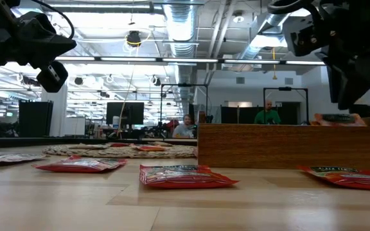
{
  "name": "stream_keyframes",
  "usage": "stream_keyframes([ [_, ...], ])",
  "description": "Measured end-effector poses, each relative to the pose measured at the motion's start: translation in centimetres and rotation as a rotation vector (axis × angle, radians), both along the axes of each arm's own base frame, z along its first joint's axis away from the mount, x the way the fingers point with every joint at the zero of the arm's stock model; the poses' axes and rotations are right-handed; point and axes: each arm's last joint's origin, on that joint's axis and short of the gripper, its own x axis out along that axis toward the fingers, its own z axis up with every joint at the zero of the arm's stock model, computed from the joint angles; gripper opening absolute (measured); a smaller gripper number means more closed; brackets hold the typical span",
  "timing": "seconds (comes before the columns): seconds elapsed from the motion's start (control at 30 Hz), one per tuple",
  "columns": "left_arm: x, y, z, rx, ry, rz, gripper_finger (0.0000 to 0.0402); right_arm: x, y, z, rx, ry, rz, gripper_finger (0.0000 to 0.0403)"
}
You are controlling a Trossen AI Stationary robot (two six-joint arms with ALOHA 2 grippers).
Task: Pick & Place Tea
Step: Put the orange tea bag into the right section of the wooden organizer
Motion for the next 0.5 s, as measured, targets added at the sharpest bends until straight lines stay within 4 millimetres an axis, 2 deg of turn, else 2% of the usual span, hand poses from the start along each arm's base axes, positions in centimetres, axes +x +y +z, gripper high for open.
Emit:
stream_keyframes([
  [0.2, 0.0, 0.0, 0.0, 0.0, 0.0, 0.0, 0.0, 0.2, 0.1, 1.4, -0.033, 0.004, 0.013, 0.0098],
  [0.33, 0.0, 0.0, 0.0, 0.0, 0.0, 0.0, 0.0, 0.6, 0.1, 2.9, -0.045, -0.073, 0.039, 0.0094],
  [0.5, 0.0, 0.0, 0.0, 0.0, -0.001, 0.0, 0.0, 1.1, -1.5, 4.4, -0.061, -0.144, 0.012, 0.0073],
])
